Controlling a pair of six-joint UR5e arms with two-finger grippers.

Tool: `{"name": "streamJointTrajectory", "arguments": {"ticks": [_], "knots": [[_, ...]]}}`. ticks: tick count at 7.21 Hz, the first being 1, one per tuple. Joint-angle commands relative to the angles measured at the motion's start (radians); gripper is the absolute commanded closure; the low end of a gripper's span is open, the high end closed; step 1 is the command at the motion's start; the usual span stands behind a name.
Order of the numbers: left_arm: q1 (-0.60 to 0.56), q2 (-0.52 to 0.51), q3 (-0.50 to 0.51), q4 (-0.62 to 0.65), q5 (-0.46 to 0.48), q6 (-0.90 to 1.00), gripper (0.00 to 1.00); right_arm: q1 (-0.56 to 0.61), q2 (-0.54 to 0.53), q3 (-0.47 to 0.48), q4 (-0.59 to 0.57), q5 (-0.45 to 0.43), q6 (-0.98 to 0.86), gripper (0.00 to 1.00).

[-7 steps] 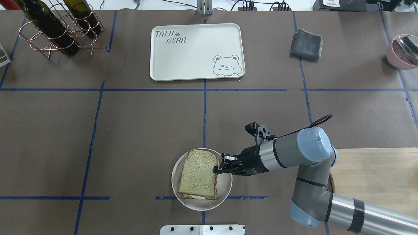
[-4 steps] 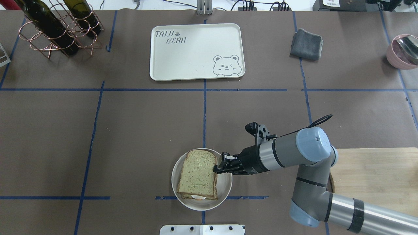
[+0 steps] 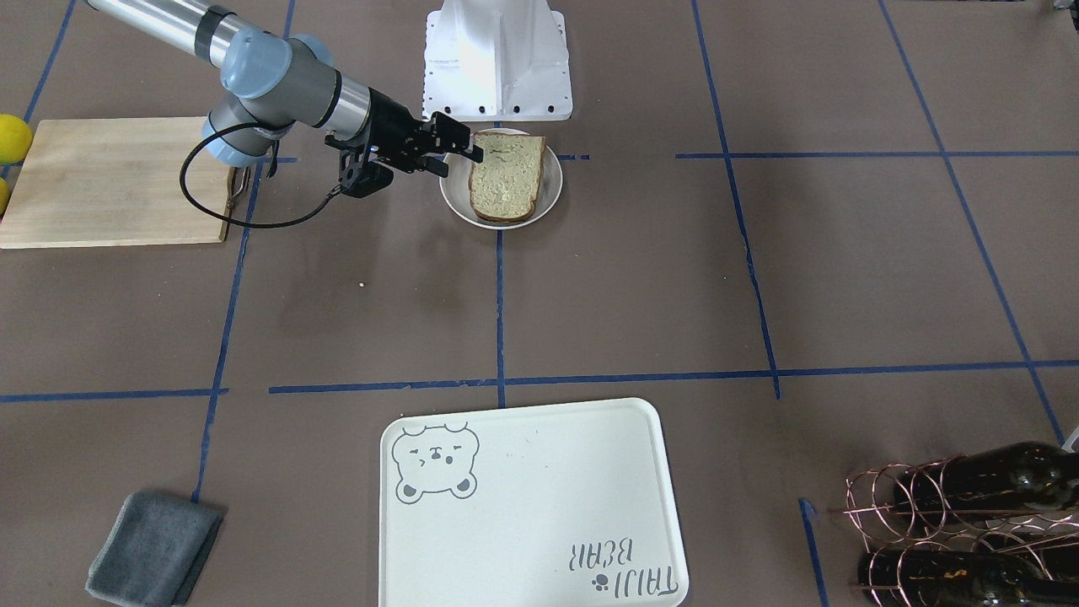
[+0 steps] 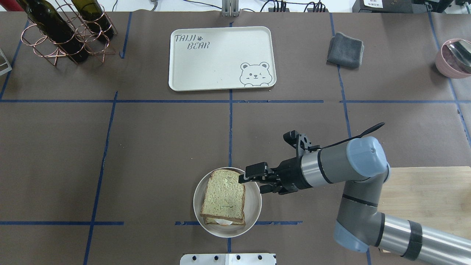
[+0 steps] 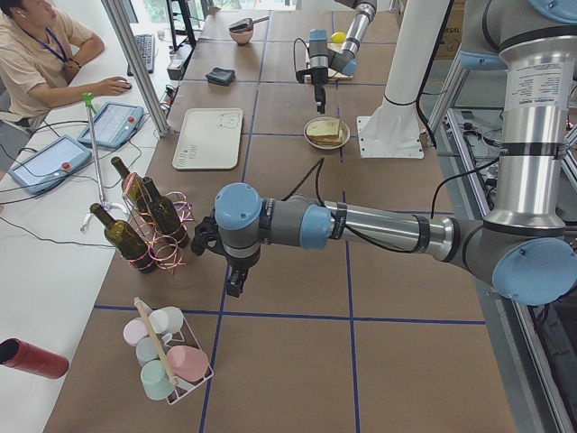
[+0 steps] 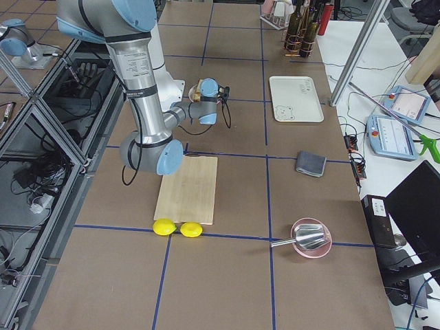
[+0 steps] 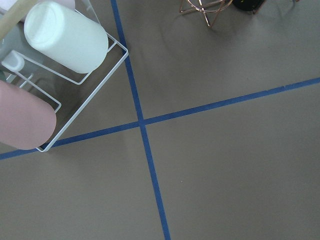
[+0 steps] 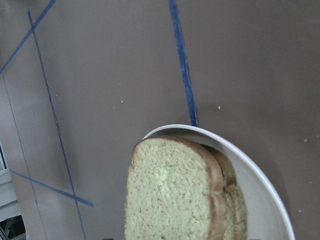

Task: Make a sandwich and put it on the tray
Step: 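Withdraw the right gripper while the left arm reaches toward the plate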

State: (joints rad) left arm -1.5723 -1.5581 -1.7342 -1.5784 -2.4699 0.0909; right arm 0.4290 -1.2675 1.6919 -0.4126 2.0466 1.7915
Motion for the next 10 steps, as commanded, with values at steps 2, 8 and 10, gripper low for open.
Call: {"name": "streamJointTrajectory", "arguments": {"ticks": [2, 8, 10], "knots": [[0.228, 0.004, -0.045, -0.290, -0.029, -0.425, 0.00, 0.243, -0.240, 0.115, -0.002, 0.175, -0.004, 0.00], [0.908, -0.061, -0.286, -0.625, 0.257, -1.410, 0.06, 0.542, -0.443, 0.094, -0.162, 0.323, -0.502, 0.00], [1.159, -0.187, -0.254, -0.626, 0.524, -1.648, 0.34, 0.605, -0.441, 0.092, -0.279, 0.323, -0.679, 0.00]]}}
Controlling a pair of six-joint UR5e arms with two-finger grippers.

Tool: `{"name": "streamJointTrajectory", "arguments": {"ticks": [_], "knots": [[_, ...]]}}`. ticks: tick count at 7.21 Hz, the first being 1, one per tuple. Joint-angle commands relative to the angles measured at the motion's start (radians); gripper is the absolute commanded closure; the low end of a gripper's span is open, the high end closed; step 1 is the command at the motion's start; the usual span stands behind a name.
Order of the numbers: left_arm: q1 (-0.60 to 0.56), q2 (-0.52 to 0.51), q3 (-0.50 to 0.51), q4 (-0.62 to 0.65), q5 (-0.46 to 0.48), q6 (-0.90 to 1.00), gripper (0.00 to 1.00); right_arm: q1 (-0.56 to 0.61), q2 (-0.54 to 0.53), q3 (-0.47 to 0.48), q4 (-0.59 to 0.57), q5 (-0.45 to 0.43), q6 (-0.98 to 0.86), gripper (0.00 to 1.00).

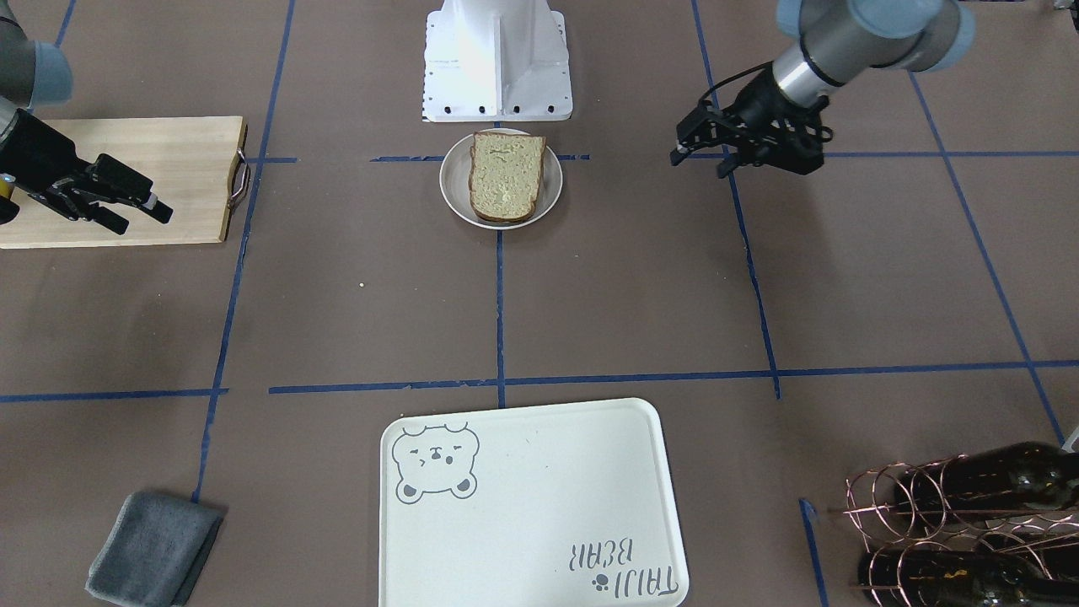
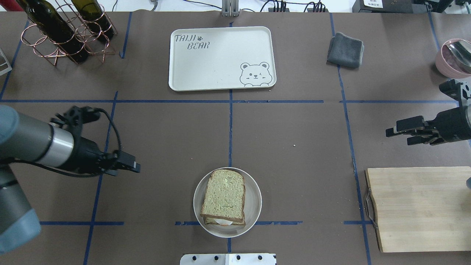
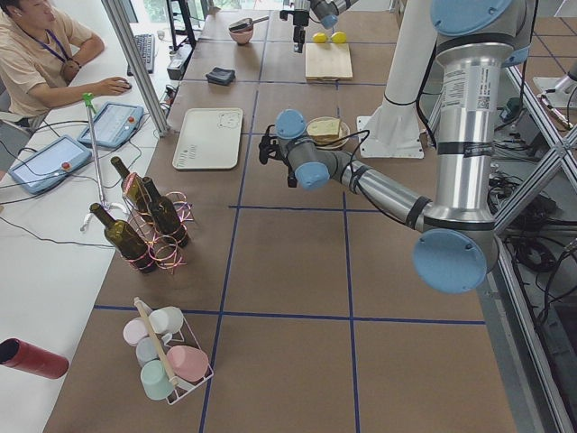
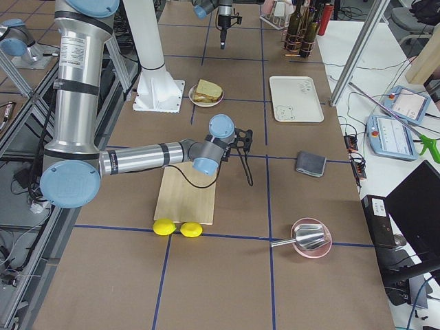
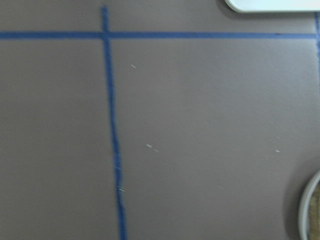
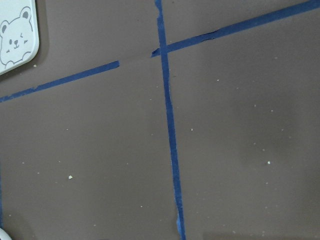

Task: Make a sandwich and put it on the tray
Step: 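Withdraw the right gripper while the left arm reaches toward the plate, then move the left gripper to the plate rim and grip it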

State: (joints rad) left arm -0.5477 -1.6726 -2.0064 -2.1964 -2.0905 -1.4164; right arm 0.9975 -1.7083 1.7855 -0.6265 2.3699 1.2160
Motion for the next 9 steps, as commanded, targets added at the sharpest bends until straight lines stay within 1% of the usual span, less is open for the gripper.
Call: {"name": "streamJointTrajectory", "arguments": {"ticks": [1, 2, 3, 4, 6, 9], "knots": [[0.147, -0.138, 0.079, -0.005, 0.153, -0.169, 0.38, 0.032, -0.001, -0.003, -0.090, -0.001, -0.124, 0.00], [0.150, -0.168, 0.140, -0.006, 0.153, -0.170, 0.43, 0.030, -0.001, -0.005, -0.090, -0.003, -0.127, 0.00], [0.157, -0.189, 0.168, -0.008, 0.153, -0.168, 0.47, 0.030, -0.001, -0.005, -0.091, -0.003, -0.127, 0.00], [0.172, -0.217, 0.179, -0.008, 0.155, -0.168, 0.49, 0.029, 0.001, -0.005, -0.091, -0.003, -0.127, 0.00], [0.201, -0.222, 0.182, -0.009, 0.155, -0.168, 0.55, 0.029, 0.004, -0.011, -0.091, -0.003, -0.127, 0.00], [0.227, -0.225, 0.196, -0.009, 0.158, -0.168, 0.56, 0.029, 0.004, -0.014, -0.090, -0.003, -0.127, 0.00]]}}
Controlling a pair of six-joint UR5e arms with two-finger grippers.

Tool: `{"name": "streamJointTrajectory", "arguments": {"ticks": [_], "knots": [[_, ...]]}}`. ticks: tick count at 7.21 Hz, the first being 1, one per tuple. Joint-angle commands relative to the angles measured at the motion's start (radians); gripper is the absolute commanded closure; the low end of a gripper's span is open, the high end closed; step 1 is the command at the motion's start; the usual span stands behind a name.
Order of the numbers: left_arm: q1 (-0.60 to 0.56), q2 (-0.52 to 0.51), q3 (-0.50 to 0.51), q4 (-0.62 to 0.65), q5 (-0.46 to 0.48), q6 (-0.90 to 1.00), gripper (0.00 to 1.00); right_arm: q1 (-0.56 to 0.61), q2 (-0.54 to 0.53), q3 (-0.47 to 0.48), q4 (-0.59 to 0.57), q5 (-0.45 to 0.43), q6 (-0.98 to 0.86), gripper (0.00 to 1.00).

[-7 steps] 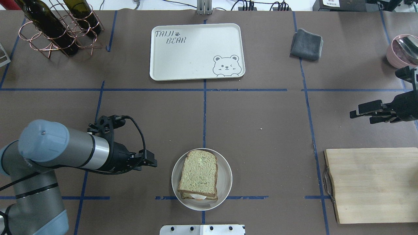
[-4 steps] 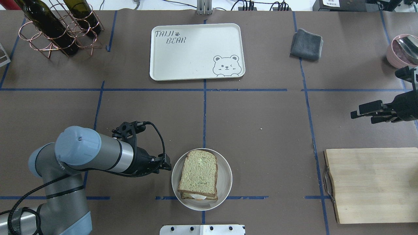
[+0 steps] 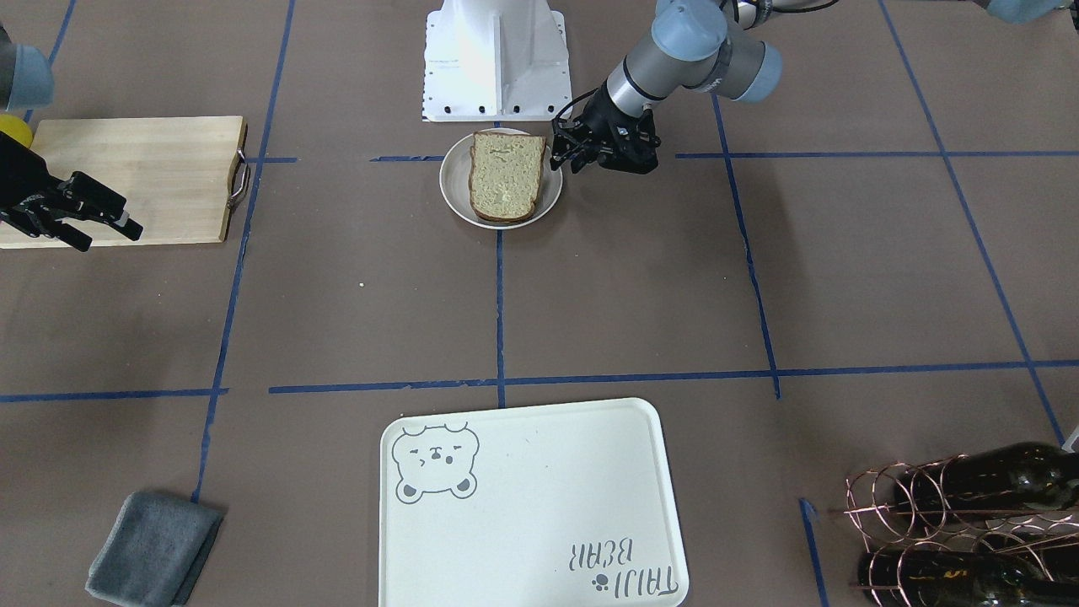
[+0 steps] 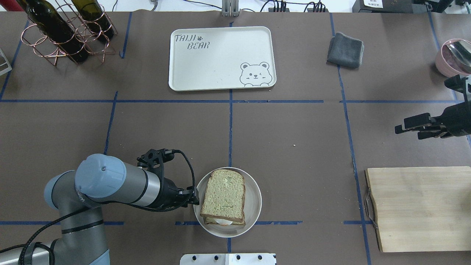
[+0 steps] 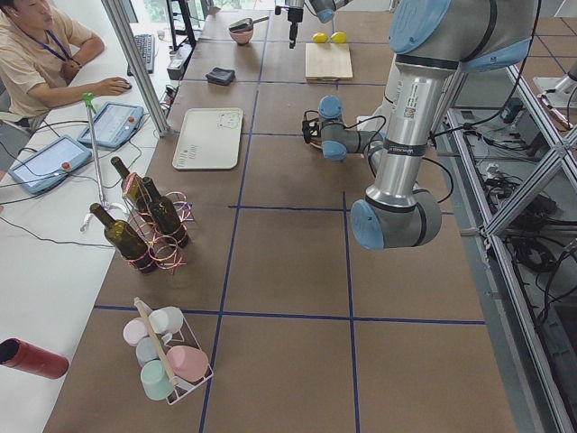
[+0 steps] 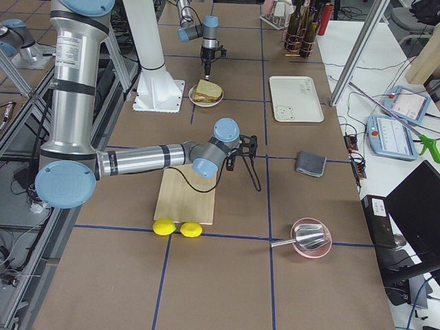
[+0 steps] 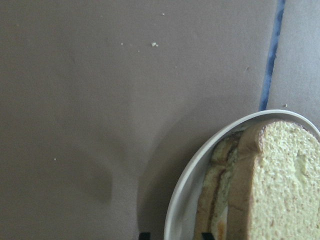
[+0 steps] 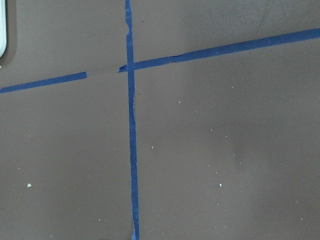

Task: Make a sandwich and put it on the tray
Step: 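Move the left gripper to the plate rim and grip it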

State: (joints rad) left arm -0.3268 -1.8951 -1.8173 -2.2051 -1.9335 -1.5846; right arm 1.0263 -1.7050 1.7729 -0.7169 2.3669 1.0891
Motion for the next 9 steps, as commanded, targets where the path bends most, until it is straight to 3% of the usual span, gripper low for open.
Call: {"name": "streamJointTrajectory", "arguments": {"ticks": [1, 3, 5, 9], "knots": [[0.015, -0.009, 0.010, 0.001, 0.001, 0.000, 0.57, -0.002, 0.001, -0.001, 0.001, 0.002, 0.000, 0.00], [0.023, -0.025, 0.039, -0.001, 0.001, 0.002, 0.58, 0.000, -0.001, -0.001, 0.002, 0.002, 0.000, 0.00], [0.023, -0.025, 0.041, -0.001, 0.001, 0.003, 0.66, 0.000, -0.005, 0.000, 0.007, 0.003, 0.000, 0.00], [0.025, -0.032, 0.061, -0.001, 0.001, 0.005, 0.67, 0.002, -0.005, 0.000, 0.008, 0.003, -0.002, 0.00]]}}
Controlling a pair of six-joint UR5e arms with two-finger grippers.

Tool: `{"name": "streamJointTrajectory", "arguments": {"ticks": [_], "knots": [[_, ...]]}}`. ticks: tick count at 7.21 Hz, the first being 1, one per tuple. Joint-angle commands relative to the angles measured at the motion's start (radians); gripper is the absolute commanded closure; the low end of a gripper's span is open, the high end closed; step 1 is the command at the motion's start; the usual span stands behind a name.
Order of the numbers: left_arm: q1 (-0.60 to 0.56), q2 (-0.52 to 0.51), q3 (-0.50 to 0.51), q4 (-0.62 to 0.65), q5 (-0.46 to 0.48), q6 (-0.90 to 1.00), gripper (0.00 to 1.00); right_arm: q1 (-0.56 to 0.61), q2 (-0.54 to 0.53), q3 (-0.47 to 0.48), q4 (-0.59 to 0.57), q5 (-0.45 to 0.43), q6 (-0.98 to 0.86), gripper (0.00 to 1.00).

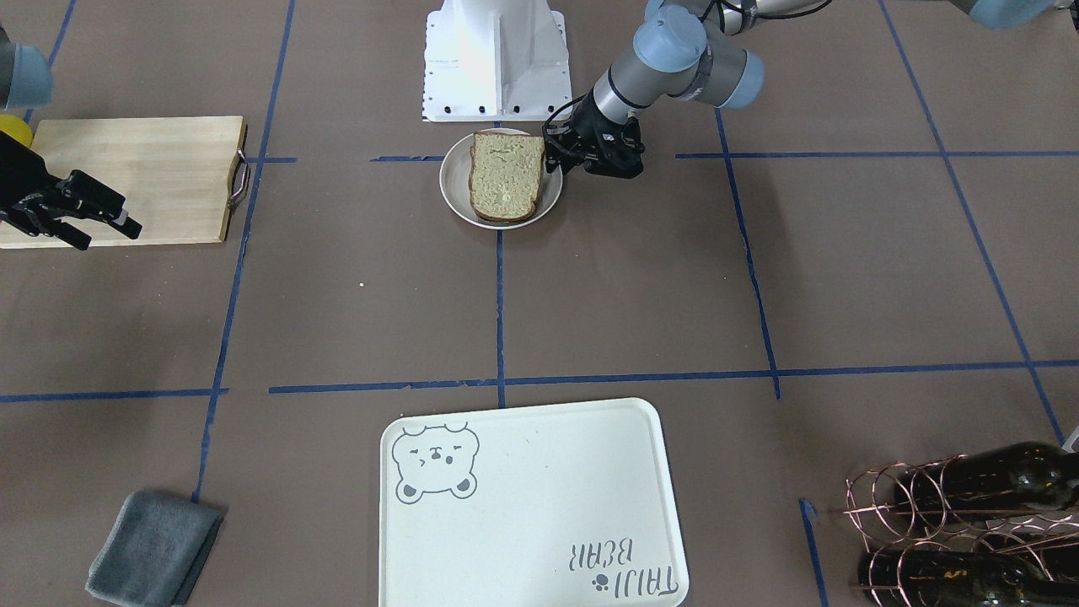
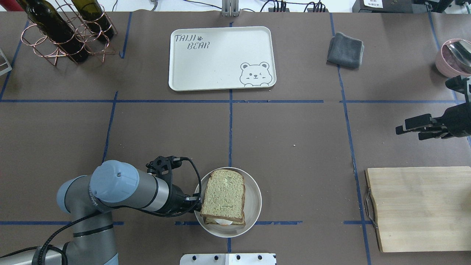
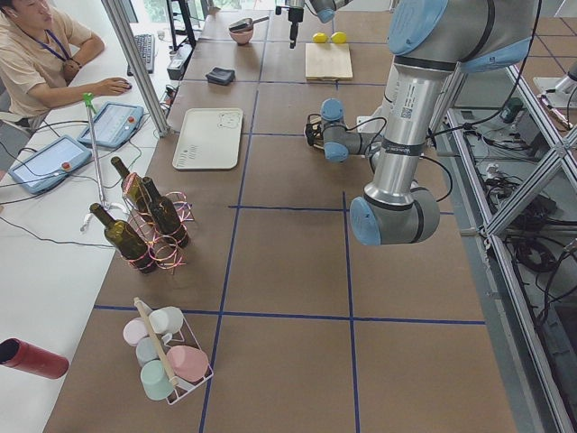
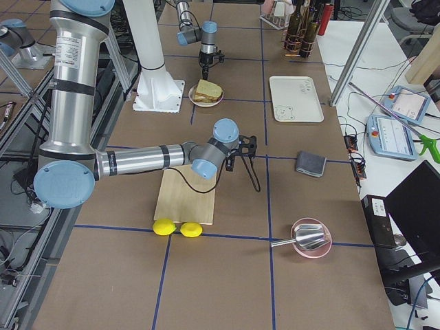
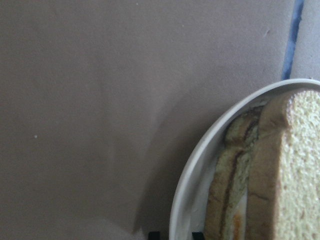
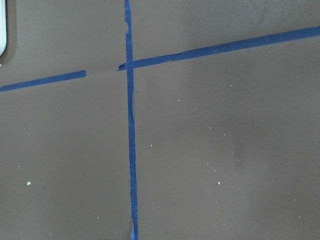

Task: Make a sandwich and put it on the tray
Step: 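Move the left gripper to the plate rim and grip it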

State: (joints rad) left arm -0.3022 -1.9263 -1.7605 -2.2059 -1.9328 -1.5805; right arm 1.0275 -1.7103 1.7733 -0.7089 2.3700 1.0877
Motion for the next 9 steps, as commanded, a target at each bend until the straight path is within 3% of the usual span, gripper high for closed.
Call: {"name": "streamJointTrajectory", "arguments": {"ticks": [1, 4, 5, 6, 7, 9], "knots": [[0.000, -0.002, 0.009, 0.000, 0.000, 0.002, 0.67, 0.000, 0.000, 0.002, 0.000, 0.000, 0.001, 0.00], [0.000, -0.022, 0.021, 0.000, 0.000, 0.002, 0.74, 0.000, -0.002, 0.002, 0.002, 0.000, 0.000, 0.00], [0.000, -0.028, 0.030, 0.000, 0.000, 0.001, 0.80, 0.000, -0.002, 0.002, 0.002, 0.000, 0.000, 0.00], [0.000, -0.028, 0.027, 0.000, 0.000, -0.003, 0.97, 0.000, -0.005, 0.002, 0.002, 0.000, 0.000, 0.00], [-0.001, -0.036, 0.013, -0.002, 0.030, -0.015, 1.00, 0.000, -0.005, 0.002, 0.002, 0.000, 0.000, 0.00], [-0.003, -0.078, -0.008, -0.008, 0.058, -0.221, 1.00, 0.000, -0.005, 0.003, 0.002, 0.000, 0.001, 0.00]]}}
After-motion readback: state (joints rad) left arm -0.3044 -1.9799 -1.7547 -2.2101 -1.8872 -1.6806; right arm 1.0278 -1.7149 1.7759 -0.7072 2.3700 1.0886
